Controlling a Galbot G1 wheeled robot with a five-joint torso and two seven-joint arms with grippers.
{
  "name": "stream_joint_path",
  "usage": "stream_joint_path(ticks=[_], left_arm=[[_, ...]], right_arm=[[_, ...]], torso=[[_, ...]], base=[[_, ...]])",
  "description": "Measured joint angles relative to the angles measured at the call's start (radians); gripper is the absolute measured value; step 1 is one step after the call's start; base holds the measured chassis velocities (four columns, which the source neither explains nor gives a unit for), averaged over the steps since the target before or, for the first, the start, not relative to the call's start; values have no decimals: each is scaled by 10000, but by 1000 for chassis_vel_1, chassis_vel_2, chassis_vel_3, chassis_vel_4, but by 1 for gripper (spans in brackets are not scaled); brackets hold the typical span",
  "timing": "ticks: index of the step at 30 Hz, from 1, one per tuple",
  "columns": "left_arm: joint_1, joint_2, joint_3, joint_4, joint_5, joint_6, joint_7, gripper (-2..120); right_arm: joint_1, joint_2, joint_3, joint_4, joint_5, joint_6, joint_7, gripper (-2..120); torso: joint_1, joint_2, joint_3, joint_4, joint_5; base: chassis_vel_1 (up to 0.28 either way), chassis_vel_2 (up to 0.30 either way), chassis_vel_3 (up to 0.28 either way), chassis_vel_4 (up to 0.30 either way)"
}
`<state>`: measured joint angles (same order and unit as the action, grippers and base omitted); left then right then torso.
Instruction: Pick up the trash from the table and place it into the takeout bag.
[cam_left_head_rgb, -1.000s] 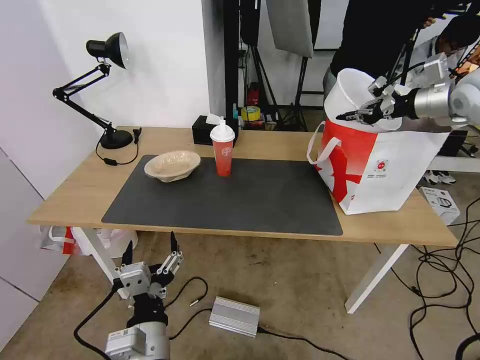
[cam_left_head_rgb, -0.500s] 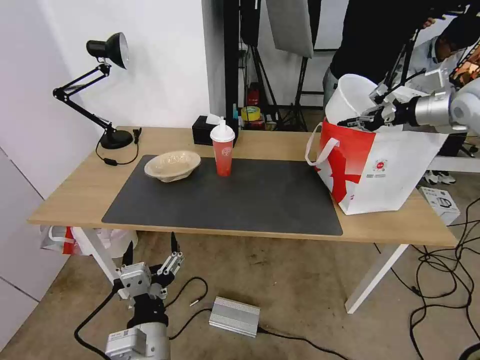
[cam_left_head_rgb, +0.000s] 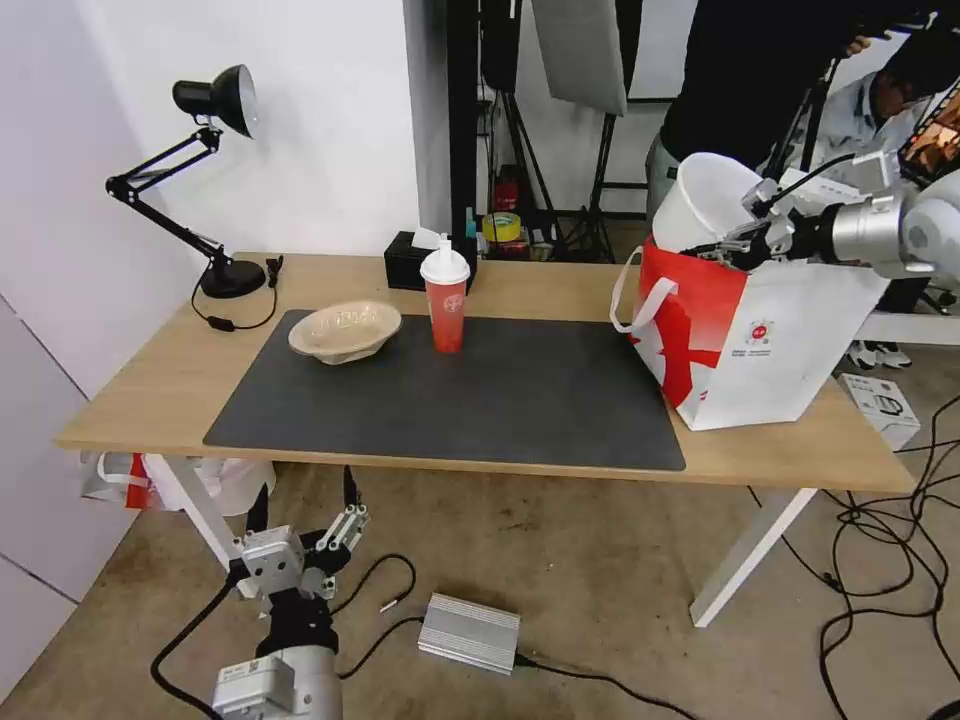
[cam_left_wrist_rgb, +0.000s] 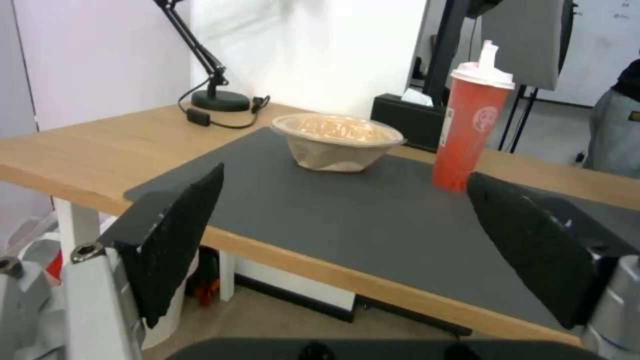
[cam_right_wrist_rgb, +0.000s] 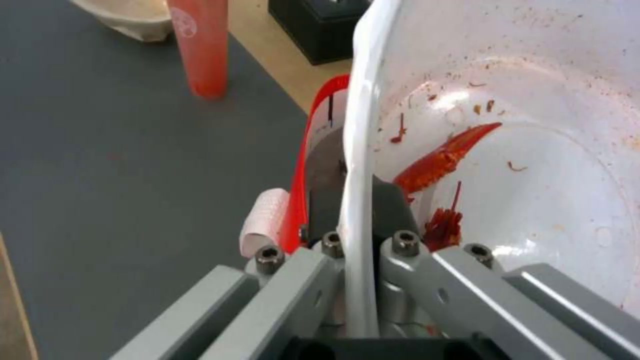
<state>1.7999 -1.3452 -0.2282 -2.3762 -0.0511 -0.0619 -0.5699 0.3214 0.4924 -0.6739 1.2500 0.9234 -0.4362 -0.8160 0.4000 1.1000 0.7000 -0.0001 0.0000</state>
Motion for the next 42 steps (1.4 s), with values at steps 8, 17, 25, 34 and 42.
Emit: stream_joint_path(ticks=[8, 17, 25, 34, 42], left_arm=[[19, -2, -5, -25, 19, 0, 0, 96], [33, -16, -26, -51, 45, 0, 0, 96], [50, -32, -19, -79, 82, 0, 0, 96], [55, -28, -6, -93, 91, 0, 0, 96], [51, -26, 16, -102, 103, 0, 0, 96]], right_arm=[[-40, -6, 92, 67, 22, 82, 84, 0], [-47, -4, 117, 125, 105, 171, 336, 34], [31, 35, 118, 110, 247, 174, 529, 64], [77, 40, 93, 107, 256, 179, 587, 95], [336, 81, -103, 45, 195, 180, 596, 100]], torso=[[0, 0, 1, 1, 0], [0, 0, 1, 0, 0], [0, 0, 0, 1, -1], [0, 0, 0, 1, 0], [0, 0, 0, 1, -1]], base=[[0, 0, 0, 0], [0, 0, 0, 0], [0, 0, 0, 0], [0, 0, 0, 0], [0, 0, 0, 0]])
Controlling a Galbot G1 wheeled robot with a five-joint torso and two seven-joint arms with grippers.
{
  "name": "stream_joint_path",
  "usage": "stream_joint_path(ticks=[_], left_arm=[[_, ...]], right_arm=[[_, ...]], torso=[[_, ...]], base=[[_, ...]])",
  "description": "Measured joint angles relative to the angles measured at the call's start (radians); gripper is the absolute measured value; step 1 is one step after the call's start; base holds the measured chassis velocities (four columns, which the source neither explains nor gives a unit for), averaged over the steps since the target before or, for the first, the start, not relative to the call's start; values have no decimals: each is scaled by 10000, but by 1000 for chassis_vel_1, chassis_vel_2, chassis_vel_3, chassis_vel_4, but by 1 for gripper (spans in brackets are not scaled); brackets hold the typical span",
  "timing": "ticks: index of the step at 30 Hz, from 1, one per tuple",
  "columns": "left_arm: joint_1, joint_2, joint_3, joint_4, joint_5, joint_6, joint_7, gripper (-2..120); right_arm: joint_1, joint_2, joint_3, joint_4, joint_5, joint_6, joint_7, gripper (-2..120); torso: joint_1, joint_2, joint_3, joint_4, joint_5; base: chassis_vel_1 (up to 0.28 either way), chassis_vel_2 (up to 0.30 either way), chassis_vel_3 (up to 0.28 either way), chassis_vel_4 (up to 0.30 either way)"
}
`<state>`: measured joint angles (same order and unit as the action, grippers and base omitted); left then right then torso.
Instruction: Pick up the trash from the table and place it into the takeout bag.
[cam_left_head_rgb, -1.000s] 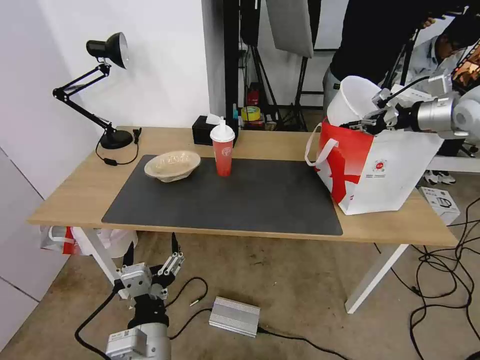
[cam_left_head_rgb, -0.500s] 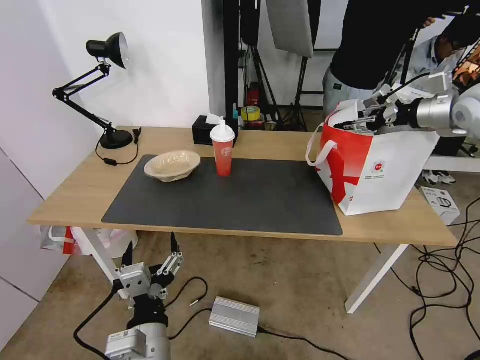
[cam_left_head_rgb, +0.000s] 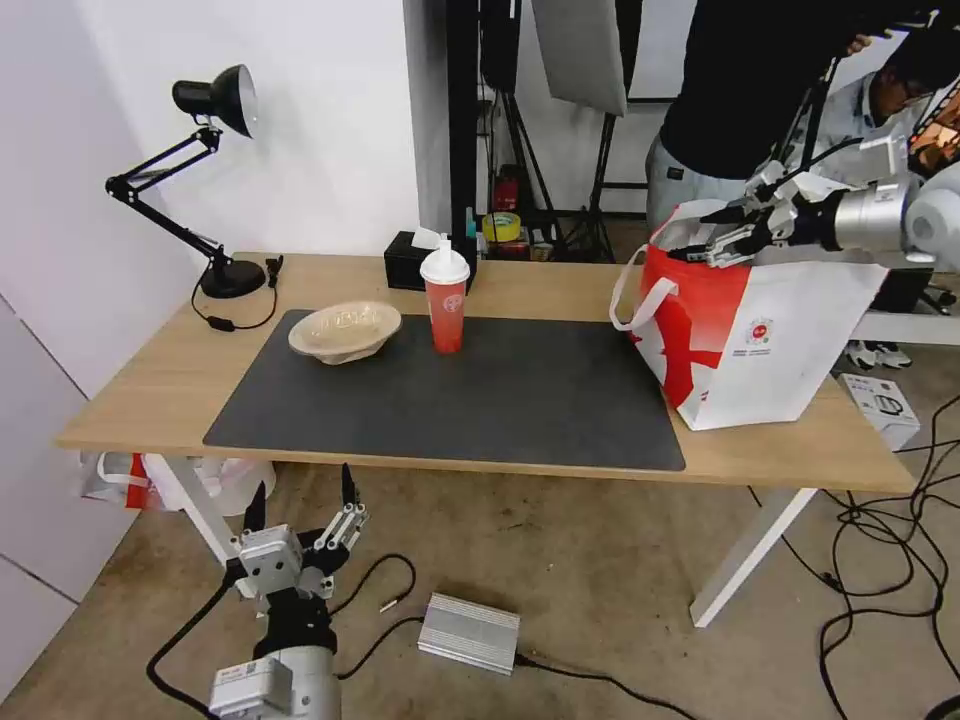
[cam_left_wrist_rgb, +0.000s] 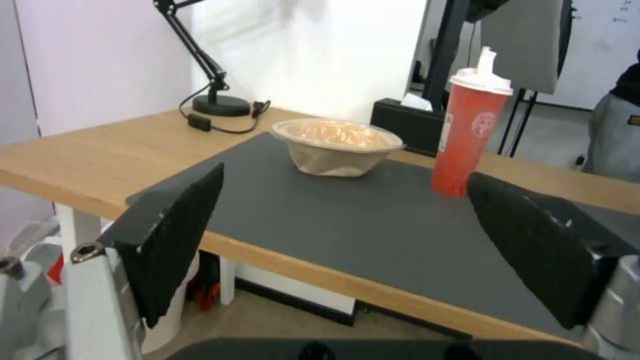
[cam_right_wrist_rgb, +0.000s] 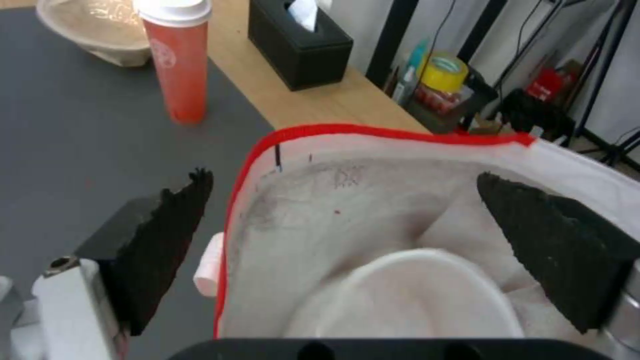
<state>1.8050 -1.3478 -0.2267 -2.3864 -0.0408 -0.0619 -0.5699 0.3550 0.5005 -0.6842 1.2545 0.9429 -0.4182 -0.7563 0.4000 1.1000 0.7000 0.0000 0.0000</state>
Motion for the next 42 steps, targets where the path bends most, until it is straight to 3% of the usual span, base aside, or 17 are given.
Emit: stream_joint_path(ticks=[23, 42], left_arm=[[11, -80, -62, -92, 11, 1, 0, 96], [71, -111, -127, -69, 52, 2, -13, 96]], right_arm=[[68, 64, 17, 24, 65, 155, 177, 100], [-190, 337, 692, 704, 1461, 1088, 1698, 100]], torso=[[0, 0, 0, 1, 0], [0, 0, 0, 0, -1]], base=[[0, 0, 0, 0], [0, 0, 0, 0]])
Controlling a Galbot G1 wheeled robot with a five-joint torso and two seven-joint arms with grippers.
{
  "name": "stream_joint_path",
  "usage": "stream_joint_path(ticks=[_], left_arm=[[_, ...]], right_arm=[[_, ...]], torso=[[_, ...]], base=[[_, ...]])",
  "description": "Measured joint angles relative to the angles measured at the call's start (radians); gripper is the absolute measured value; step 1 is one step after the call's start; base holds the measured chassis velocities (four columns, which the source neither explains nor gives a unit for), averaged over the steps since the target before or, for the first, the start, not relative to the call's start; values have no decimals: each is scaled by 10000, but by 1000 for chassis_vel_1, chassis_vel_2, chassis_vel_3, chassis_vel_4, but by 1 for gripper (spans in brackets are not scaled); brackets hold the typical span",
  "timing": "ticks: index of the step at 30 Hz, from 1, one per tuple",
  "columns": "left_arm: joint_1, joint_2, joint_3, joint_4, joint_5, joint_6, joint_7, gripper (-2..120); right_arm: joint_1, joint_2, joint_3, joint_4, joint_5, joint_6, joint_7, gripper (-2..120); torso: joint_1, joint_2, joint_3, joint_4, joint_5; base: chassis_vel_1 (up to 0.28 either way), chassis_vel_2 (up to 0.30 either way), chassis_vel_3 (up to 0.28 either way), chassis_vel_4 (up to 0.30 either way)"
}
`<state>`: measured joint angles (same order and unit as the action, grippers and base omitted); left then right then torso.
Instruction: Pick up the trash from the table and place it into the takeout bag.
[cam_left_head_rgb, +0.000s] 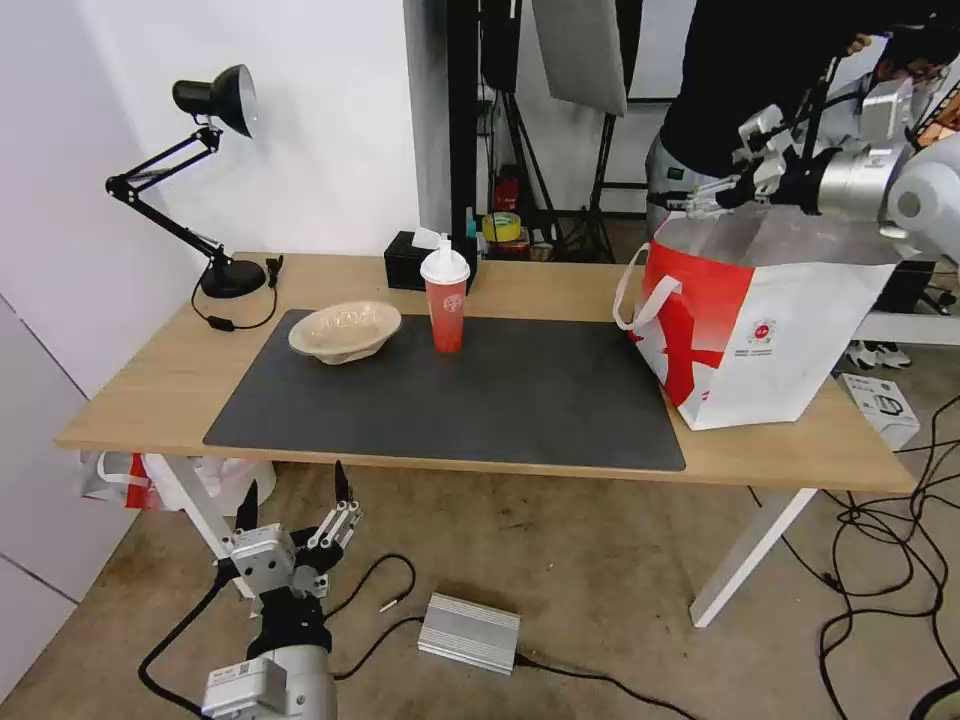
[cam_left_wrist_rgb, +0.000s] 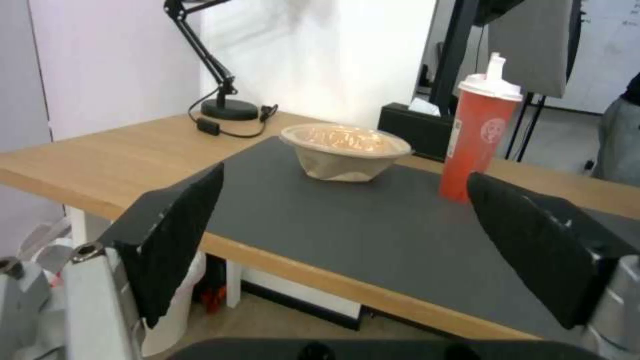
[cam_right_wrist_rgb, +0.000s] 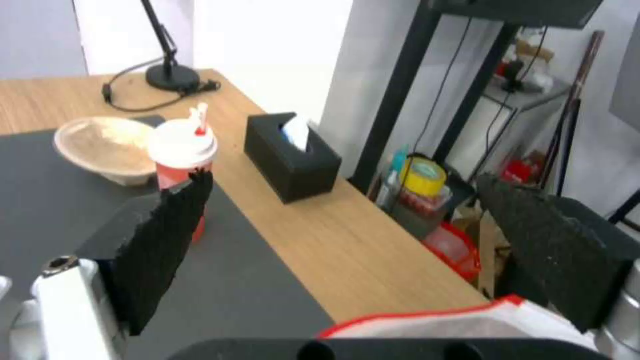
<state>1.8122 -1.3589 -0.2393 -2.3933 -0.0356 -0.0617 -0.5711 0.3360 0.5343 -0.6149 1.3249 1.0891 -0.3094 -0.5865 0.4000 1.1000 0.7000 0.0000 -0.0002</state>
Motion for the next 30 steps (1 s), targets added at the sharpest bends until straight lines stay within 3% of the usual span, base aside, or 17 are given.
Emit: stream_joint_path(ticks=[14, 15, 17, 30], left_arm=[[0, 30, -27, -5, -6, 0, -19, 96], [0, 37, -26, -5, -9, 0, -19, 96], [-29, 38, -26, 49, -12, 1, -20, 96], [-107, 14, 65, 179, -1, -5, -22, 96]], right_arm=[[-1676, -463, 1409, 2189, 915, 843, 2314, 100], [-2635, -579, 1942, 2977, 1074, 1405, 3501, 100], [-3620, -651, 2687, 3735, 1120, 1830, 4477, 100], [-6912, -926, 4913, 6358, 587, 3353, 7710, 100]], torso=[[0, 0, 0, -1, 0], [0, 0, 0, -1, 2], [0, 0, 0, 2, 2], [-1, 0, 0, -1, 1]], base=[[0, 0, 0, 0], [0, 0, 0, 0], [0, 0, 0, 0], [0, 0, 0, 0]])
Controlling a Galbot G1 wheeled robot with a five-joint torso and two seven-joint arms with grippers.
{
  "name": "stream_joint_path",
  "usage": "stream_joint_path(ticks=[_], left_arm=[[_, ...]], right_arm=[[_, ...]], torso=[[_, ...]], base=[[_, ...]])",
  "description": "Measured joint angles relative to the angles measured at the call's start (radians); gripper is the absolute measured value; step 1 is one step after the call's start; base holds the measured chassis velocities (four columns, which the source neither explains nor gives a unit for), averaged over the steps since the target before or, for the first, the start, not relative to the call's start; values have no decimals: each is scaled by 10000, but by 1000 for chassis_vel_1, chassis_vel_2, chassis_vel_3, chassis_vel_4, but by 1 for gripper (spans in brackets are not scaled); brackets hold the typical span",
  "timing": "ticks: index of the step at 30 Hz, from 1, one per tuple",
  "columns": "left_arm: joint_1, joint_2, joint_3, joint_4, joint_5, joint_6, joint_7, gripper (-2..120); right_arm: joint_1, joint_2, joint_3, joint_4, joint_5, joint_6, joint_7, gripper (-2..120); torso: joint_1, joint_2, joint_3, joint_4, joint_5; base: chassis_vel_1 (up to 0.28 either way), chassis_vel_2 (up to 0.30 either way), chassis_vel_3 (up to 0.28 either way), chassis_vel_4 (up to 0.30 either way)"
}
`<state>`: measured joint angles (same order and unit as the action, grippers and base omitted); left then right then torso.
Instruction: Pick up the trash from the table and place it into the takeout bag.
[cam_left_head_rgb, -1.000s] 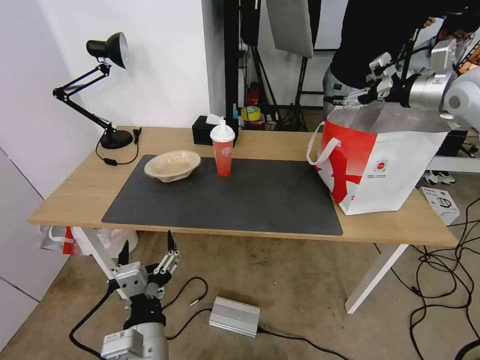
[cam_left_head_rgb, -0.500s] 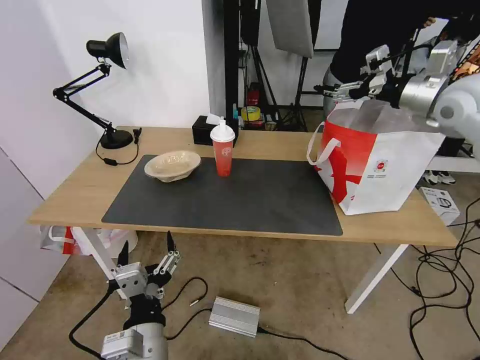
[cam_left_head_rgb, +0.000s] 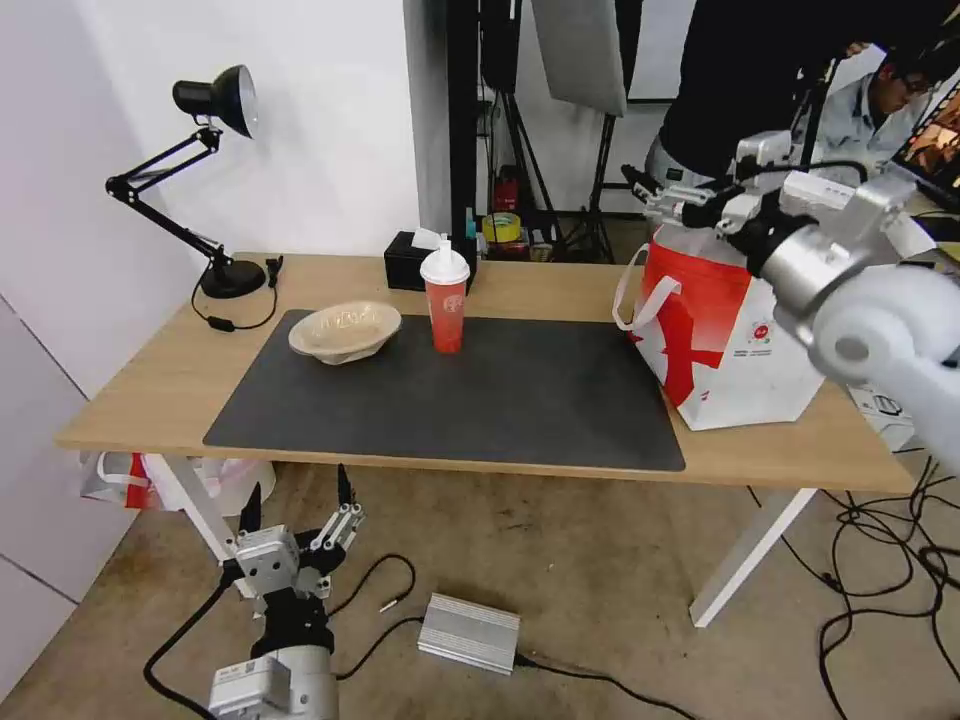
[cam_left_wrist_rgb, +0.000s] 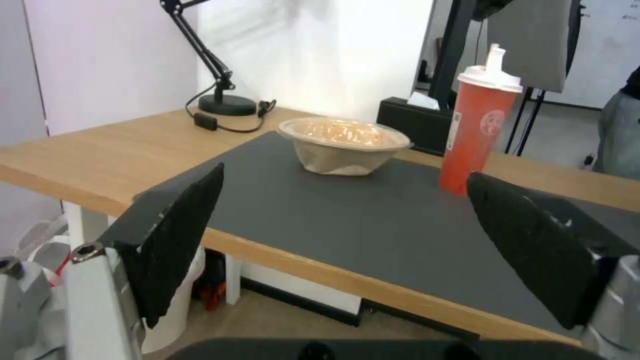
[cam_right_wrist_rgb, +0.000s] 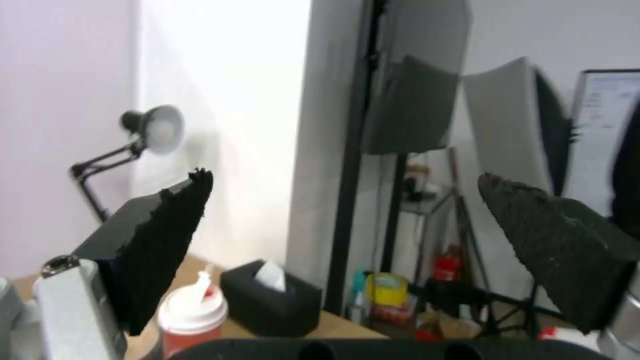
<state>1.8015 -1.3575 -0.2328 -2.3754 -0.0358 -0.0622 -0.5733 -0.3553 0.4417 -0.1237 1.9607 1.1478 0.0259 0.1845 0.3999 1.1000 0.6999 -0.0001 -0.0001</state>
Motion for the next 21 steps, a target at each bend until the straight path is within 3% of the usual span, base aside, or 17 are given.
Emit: stream_joint_path(ticks=[3, 13, 21], left_arm=[[-13, -25, 23, 9, 22, -2, 1, 96], [-66, -76, -54, -33, 24, -4, 12, 96], [-2, -195, -91, -37, 157, -15, 15, 96]], right_arm=[[-747, 51, 554, 452, -318, 505, 689, 100], [-3318, -3, 2298, 1245, -1169, 1694, 1267, 100], [-3943, 288, 2503, 1942, -1921, 2010, 2525, 100]], torso=[[1, 0, 0, 2, 0], [0, 0, 0, 1, 0], [1, 0, 0, 2, 0]], base=[[0, 0, 0, 0], [0, 0, 0, 0], [0, 0, 0, 0]])
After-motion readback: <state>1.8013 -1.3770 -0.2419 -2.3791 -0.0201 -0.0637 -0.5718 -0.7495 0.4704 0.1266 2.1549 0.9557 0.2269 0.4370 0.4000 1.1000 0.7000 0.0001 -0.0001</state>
